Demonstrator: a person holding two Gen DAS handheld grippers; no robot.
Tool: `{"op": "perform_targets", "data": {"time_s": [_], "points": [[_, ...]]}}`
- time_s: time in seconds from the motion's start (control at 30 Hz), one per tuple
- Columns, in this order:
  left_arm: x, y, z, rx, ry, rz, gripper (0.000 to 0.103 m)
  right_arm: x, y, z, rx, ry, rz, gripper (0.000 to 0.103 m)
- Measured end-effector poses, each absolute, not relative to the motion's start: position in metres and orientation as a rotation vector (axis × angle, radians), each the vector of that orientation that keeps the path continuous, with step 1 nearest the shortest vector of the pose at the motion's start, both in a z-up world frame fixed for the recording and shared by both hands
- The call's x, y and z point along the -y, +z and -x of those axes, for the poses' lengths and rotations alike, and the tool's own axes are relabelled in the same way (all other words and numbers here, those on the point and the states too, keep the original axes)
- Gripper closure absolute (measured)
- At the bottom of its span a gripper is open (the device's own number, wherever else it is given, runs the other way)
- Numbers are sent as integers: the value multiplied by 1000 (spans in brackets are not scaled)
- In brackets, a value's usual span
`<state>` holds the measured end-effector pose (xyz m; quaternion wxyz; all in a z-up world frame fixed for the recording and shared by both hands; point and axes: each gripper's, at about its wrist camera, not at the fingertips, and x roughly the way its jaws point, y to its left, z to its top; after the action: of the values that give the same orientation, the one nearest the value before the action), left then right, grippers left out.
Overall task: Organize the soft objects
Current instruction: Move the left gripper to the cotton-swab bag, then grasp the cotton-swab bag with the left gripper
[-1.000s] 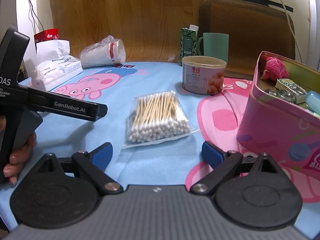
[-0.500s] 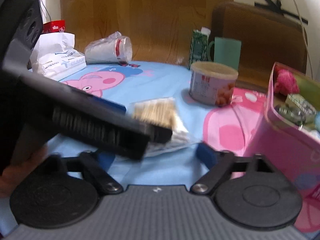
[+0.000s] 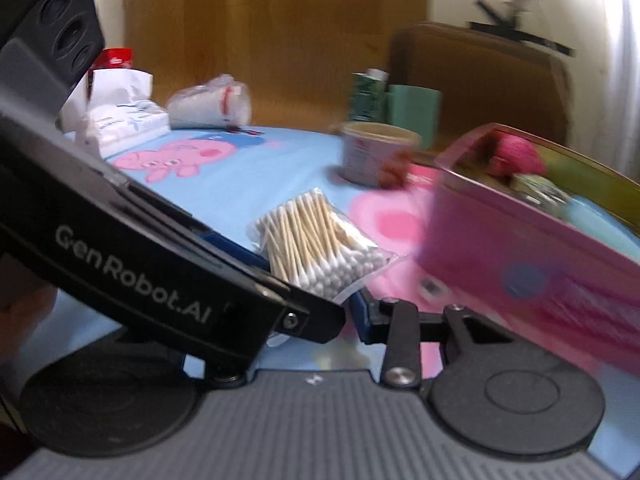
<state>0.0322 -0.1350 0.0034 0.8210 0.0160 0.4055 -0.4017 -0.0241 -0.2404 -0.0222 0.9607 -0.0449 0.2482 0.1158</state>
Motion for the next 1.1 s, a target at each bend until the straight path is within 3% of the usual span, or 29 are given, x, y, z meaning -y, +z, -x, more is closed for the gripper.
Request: {"op": "perform_targets", "data": {"time_s": [0.2, 0.27, 0.37, 0.43, 0.57, 0.67, 0.77, 0.8, 0.83, 0.97, 1.1], "points": [[216, 2, -9, -901, -1046, -137, 47, 294, -26, 69, -498, 49, 36, 60], [237, 0, -5, -913, -1092, -154, 38, 313, -29, 78, -505, 2, 15, 58], [245, 4, 4, -891, -1116, -204, 31, 334, -33, 85, -516, -1, -31, 39], [235, 10, 5, -863, -1123, -249, 13, 337, -35, 89, -502, -11, -20, 26], [203, 30, 0, -807, -1077, -283, 12, 345, -39, 98, -473, -30, -15, 24], [202, 40, -22, -816, -1027, -214, 15, 354, -43, 97, -470, -13, -65, 24], [231, 31, -32, -841, -1077, -217, 29, 353, -43, 95, -459, -4, -86, 27], [244, 22, -33, -864, -1087, -250, 45, 352, -43, 93, -459, 2, -91, 39], [253, 12, -35, -895, -1092, -272, 48, 349, -44, 91, -462, 10, -91, 57], [242, 26, -24, -870, -1110, -248, 50, 345, -38, 93, -446, 3, -30, 60], [229, 79, -18, -740, -1150, -210, 38, 365, 0, 103, -331, 101, -93, 60]]}}
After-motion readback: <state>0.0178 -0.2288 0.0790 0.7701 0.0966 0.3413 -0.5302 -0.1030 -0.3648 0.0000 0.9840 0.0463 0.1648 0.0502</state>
